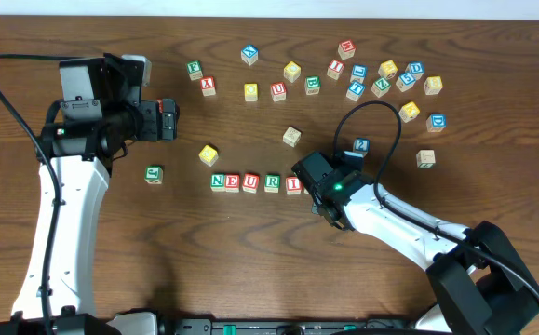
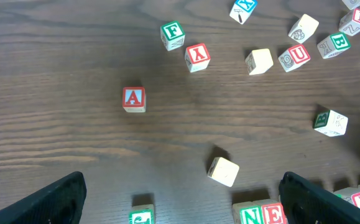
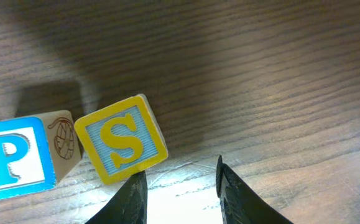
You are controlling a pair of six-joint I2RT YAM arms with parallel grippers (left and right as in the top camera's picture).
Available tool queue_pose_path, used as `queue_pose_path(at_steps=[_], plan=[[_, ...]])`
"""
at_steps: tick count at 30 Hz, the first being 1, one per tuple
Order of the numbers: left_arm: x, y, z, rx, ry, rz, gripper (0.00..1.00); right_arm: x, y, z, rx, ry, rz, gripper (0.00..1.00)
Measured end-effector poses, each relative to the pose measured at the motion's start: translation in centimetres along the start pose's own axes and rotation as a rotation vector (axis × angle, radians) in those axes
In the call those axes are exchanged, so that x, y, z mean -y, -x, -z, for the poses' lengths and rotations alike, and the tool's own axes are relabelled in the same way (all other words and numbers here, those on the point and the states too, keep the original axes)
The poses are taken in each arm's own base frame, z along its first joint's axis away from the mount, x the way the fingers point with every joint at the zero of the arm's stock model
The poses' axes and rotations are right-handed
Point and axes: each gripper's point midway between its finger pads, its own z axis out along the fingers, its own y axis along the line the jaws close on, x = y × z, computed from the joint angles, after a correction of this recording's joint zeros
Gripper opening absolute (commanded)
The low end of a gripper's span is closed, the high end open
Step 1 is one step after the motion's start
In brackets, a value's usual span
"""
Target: Spell out NEURIPS
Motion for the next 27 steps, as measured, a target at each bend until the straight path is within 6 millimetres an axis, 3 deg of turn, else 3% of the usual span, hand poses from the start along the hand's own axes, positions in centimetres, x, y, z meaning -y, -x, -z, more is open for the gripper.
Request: queue_pose_path(at_steps=[27], plan=[[-0.01, 0.00, 0.00, 0.000, 0.000, 0.000, 0.98, -0.43, 0.42, 0.01, 0.017, 0.017, 0.004, 0.30]])
